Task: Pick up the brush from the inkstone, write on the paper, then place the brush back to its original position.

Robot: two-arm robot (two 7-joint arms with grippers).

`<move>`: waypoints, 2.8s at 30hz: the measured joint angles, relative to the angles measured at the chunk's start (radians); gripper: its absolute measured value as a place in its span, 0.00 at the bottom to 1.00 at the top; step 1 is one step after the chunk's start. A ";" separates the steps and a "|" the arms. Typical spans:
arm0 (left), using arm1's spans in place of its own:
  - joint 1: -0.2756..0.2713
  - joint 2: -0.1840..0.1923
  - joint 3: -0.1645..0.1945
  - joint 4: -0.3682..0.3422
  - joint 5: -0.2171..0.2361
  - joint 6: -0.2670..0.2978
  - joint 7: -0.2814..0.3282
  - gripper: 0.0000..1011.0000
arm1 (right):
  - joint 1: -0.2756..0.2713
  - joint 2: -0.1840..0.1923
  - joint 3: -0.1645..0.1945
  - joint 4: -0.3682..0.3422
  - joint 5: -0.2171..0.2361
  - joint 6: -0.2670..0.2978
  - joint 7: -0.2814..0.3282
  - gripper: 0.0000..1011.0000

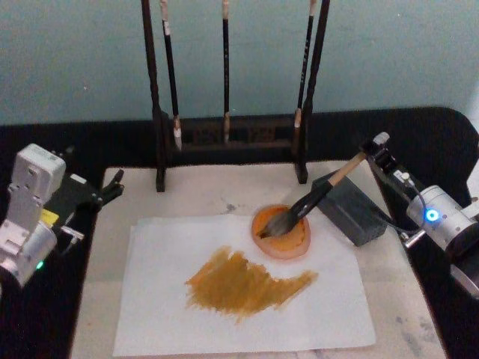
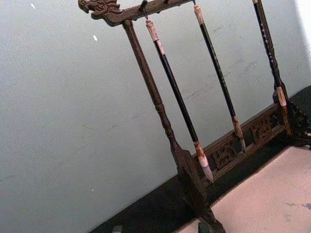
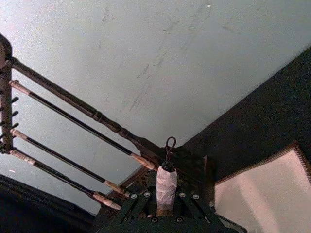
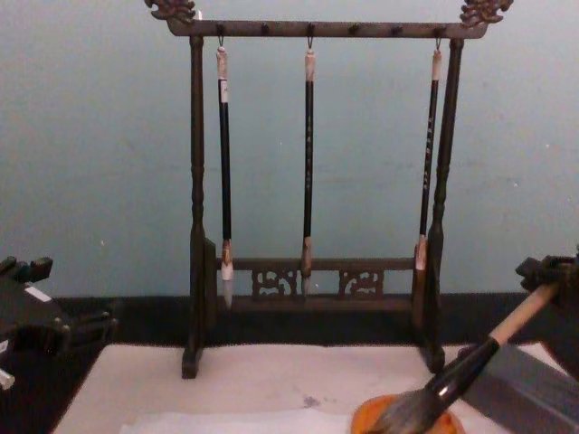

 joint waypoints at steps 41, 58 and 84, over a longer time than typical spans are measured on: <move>0.000 0.000 0.000 0.000 0.000 0.000 0.000 1.00 | 0.001 -0.003 -0.026 0.030 0.054 -0.052 -0.009 0.15; 0.000 0.000 0.000 0.000 0.000 0.000 0.000 1.00 | 0.001 -0.004 -0.025 0.028 0.053 -0.051 -0.009 0.66; 0.000 0.000 0.000 0.000 0.000 0.000 0.000 1.00 | -0.057 0.006 -0.014 -0.059 0.079 -0.059 -0.115 0.99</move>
